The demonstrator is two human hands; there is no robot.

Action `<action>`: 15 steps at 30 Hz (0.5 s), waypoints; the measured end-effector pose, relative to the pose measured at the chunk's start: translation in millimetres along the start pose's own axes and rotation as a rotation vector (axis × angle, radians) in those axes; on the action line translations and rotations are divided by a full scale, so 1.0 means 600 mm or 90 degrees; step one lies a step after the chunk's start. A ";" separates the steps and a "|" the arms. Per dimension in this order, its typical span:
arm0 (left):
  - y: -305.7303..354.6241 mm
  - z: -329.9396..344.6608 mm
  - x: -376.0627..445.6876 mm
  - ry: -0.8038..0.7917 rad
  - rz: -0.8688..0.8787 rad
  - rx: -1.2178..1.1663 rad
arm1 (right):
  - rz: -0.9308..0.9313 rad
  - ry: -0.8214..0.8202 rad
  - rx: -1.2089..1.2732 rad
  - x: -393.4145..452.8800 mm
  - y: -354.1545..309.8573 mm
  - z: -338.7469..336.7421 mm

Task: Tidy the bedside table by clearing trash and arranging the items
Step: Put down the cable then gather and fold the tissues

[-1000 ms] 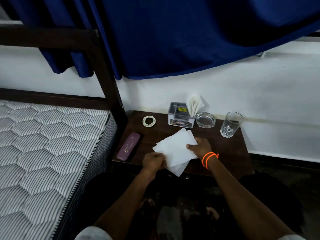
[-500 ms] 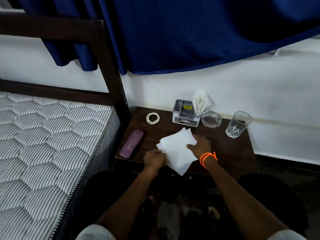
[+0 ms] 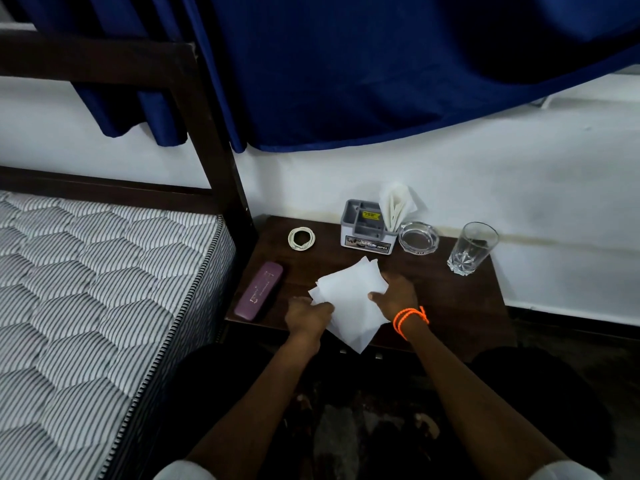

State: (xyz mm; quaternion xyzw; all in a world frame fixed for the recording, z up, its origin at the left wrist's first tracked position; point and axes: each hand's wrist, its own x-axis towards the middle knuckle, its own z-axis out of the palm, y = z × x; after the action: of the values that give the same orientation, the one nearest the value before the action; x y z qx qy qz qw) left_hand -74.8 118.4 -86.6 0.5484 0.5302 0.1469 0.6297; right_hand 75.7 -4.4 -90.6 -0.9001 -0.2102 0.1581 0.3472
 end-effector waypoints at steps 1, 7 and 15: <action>0.002 0.003 -0.002 -0.025 -0.007 -0.030 | 0.001 0.001 0.003 0.000 0.000 0.000; 0.011 0.009 0.005 -0.065 -0.060 -0.146 | 0.004 0.000 0.003 0.002 0.002 0.001; -0.003 0.015 0.032 -0.050 0.028 0.078 | 0.029 -0.005 0.023 0.005 0.006 0.003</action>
State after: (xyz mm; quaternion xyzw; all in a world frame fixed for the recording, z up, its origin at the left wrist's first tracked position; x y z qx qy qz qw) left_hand -60.5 127.5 -99.1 0.6026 0.5006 0.1063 0.6123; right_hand 78.4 -4.8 -94.8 -0.8977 -0.1882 0.1735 0.3586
